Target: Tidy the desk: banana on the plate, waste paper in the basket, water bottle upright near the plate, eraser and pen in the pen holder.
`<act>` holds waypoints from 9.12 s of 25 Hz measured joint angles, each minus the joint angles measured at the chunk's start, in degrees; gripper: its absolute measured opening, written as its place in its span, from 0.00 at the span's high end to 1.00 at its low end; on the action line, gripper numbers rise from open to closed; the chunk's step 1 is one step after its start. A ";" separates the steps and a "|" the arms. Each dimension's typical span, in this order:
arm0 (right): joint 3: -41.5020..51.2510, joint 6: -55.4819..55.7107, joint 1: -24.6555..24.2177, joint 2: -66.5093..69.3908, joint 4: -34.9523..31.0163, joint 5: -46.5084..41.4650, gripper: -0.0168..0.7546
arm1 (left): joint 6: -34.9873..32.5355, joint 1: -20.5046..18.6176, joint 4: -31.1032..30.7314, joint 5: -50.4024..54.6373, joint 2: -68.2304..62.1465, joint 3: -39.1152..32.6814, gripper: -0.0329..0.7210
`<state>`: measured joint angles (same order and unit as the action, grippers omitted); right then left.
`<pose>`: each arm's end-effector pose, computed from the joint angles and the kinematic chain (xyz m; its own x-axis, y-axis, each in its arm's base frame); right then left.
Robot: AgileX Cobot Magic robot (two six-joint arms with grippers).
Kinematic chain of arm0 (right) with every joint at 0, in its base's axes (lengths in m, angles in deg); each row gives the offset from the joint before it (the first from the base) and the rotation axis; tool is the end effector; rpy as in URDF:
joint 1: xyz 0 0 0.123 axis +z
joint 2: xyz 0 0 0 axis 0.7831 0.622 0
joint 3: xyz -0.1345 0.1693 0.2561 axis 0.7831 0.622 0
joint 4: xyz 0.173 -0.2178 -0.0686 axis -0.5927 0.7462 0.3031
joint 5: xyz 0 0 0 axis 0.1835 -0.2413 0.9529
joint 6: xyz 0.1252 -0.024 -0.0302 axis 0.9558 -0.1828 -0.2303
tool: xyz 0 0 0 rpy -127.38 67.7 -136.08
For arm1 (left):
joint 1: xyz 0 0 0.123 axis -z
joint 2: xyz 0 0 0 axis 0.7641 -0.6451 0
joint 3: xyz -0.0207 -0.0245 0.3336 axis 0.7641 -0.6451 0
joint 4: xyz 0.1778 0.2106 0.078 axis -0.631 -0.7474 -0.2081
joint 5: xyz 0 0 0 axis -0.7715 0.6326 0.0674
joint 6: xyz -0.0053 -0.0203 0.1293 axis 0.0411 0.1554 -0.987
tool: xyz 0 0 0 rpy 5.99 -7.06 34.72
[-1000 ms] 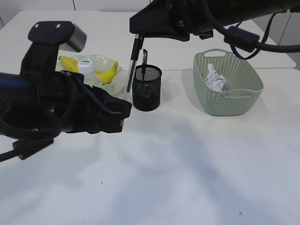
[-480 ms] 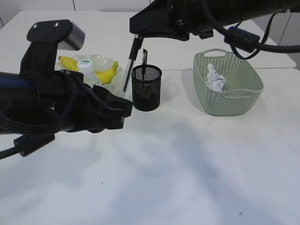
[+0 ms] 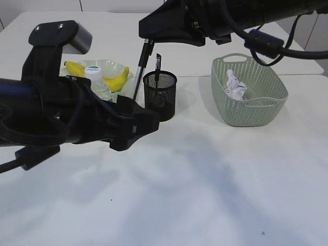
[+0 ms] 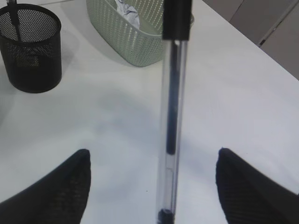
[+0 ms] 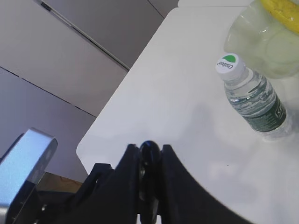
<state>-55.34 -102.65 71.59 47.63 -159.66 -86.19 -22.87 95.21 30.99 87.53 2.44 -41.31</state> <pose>0.3553 0.2252 0.3771 -0.7128 0.0006 -0.7013 -0.6029 0.5103 0.6132 0.2330 -0.2379 0.2814 -0.5487 0.0822 -0.8320 0.5673 0.7676 -0.2983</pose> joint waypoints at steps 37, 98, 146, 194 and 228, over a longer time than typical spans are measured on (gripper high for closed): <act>0.00 -0.90 -0.17 0.00 1.91 9.13 0.91 | -0.08 -33.96 -7.02 17.53 5.37 0.00 0.30; -38.97 7.29 -8.21 39.71 29.55 8.46 0.91 | -0.08 -44.61 -15.56 25.29 15.89 -9.03 0.36; -39.51 8.64 -5.40 40.68 32.95 5.88 0.20 | -0.08 -44.61 -14.59 25.61 15.89 -9.03 0.37; -22.47 35.18 -12.98 8.31 67.38 -23.74 0.22 | 7.59 -44.61 -22.83 47.19 22.58 0.80 0.37; 22.65 41.12 -12.98 -51.64 74.58 -24.76 0.22 | 12.08 -44.61 -23.48 64.90 50.98 0.83 0.37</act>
<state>-32.69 -61.53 58.61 -4.01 -85.09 -110.94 -10.80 50.60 7.51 152.42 53.42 -40.48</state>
